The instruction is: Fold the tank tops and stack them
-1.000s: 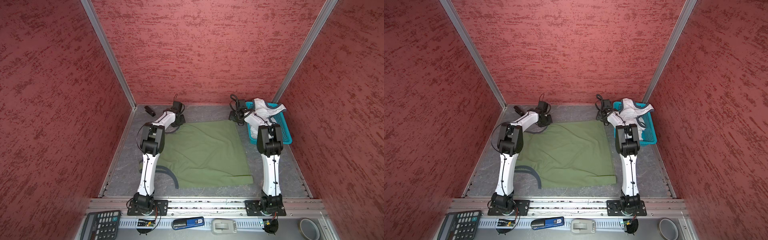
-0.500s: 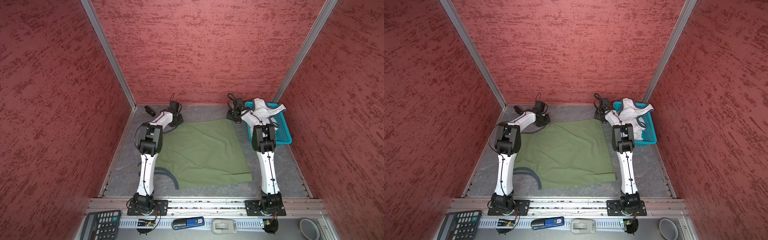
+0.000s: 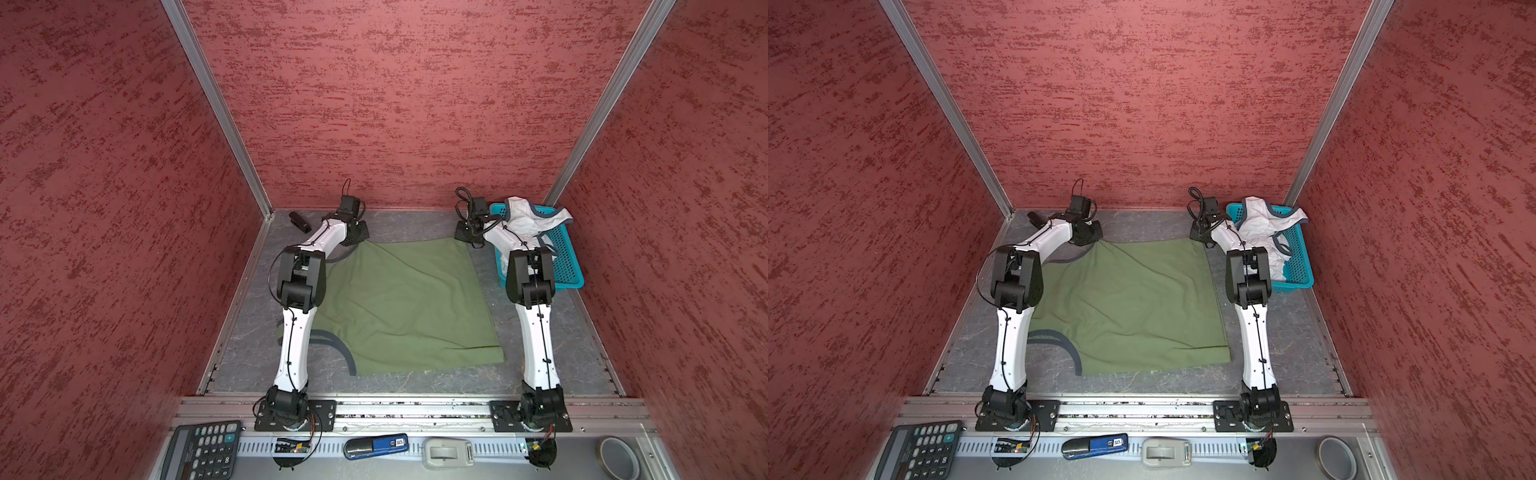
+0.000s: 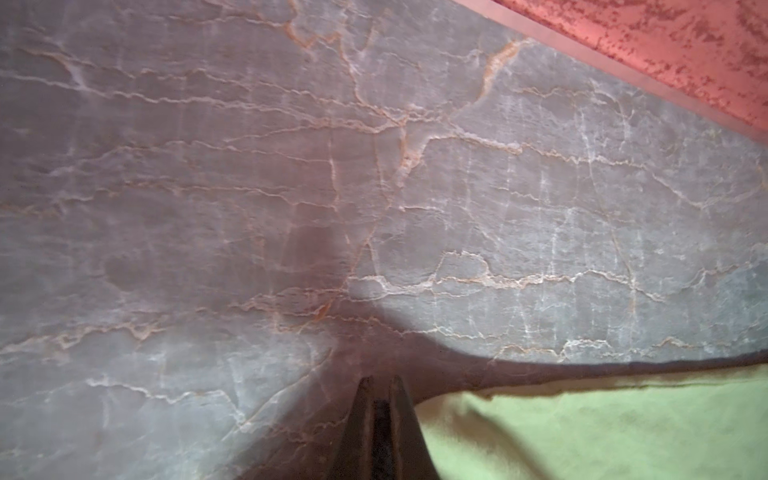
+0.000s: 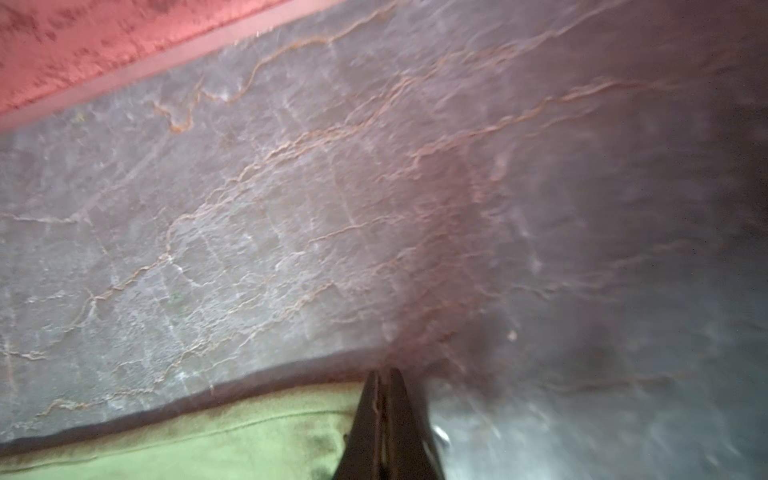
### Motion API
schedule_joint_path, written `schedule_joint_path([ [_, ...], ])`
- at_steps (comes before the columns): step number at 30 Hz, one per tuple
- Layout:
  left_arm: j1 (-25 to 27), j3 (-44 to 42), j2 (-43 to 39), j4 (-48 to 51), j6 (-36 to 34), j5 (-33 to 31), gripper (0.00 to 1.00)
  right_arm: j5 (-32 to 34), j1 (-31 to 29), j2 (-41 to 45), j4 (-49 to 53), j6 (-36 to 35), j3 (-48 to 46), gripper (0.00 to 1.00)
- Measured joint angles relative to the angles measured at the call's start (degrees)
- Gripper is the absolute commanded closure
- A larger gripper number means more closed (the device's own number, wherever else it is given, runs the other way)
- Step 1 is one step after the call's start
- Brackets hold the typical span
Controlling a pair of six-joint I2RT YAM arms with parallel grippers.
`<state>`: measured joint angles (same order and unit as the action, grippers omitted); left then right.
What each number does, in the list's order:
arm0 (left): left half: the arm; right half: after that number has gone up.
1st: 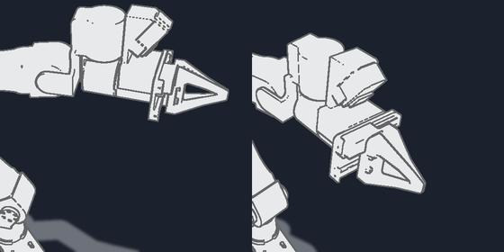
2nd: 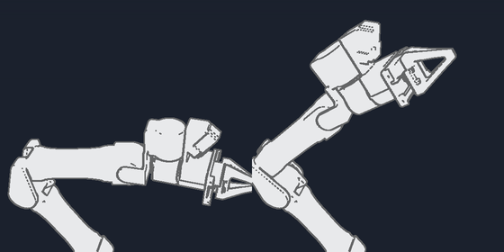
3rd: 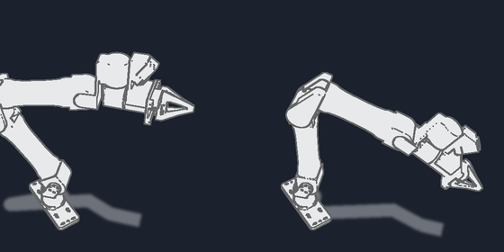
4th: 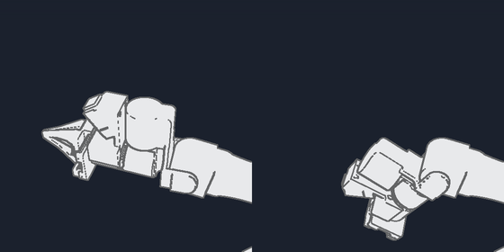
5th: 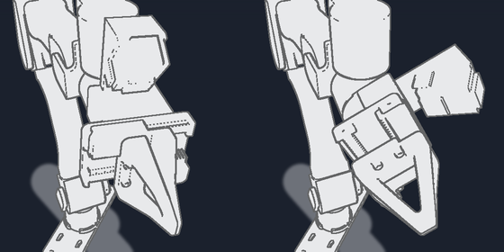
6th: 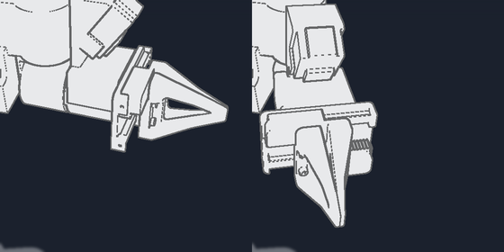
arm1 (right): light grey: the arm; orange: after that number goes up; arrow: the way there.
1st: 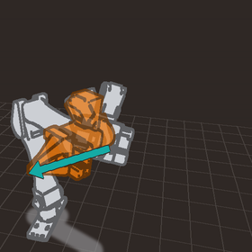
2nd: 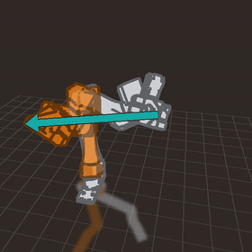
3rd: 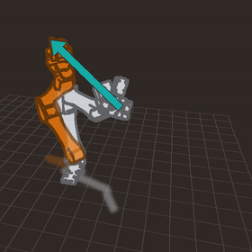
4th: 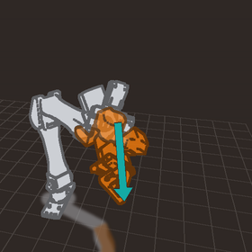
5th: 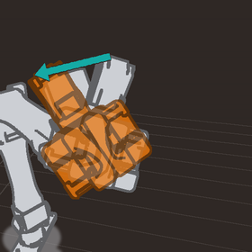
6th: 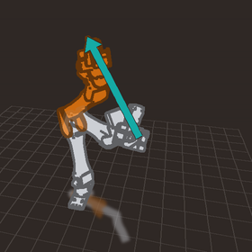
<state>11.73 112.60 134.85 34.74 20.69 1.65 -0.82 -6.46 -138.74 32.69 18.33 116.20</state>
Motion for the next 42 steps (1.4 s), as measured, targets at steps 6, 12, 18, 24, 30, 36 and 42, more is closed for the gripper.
schedule_joint_path([
  [6,0.3,-7.1,-3.7,-3.4,-1.4,0.0,0.96,0.9,1.4,12.8,-7.4,-0.2,-15.1,1.00],
  [12,1.2,-15.7,-9.4,-9.6,-2.1,0.5,0.96,-0.7,2.5,22.5,-15.9,0.0,-26.2,1.00],
  [18,2.5,-25.6,-17.5,-16.3,-2.3,0.3,0.96,-2.5,2.6,26.9,-22.5,1.0,-36.3,1.00],
  [24,3.9,-35.5,-25.5,-22.8,-2.5,-0.5,0.96,-4.5,2.6,33.2,-26.9,2.6,-46.6,1.00],
  [30,5.4,-46.6,-32.7,-27.4,-2.1,-1.4,0.96,-5.9,2.7,42.1,-31.6,4.7,-56.1,1.00],
  [36,8.1,-57.0,-39.4,-31.3,-1.2,-3.1,0.95,-7.0,2.7,48.7,-35.7,7.3,-66.8,1.00],
  [42,10.3,-65.2,-42.8,-34.8,0.6,-3.6,0.91,-7.0,2.7,51.9,-37.3,8.9,-74.8,0.97],
])
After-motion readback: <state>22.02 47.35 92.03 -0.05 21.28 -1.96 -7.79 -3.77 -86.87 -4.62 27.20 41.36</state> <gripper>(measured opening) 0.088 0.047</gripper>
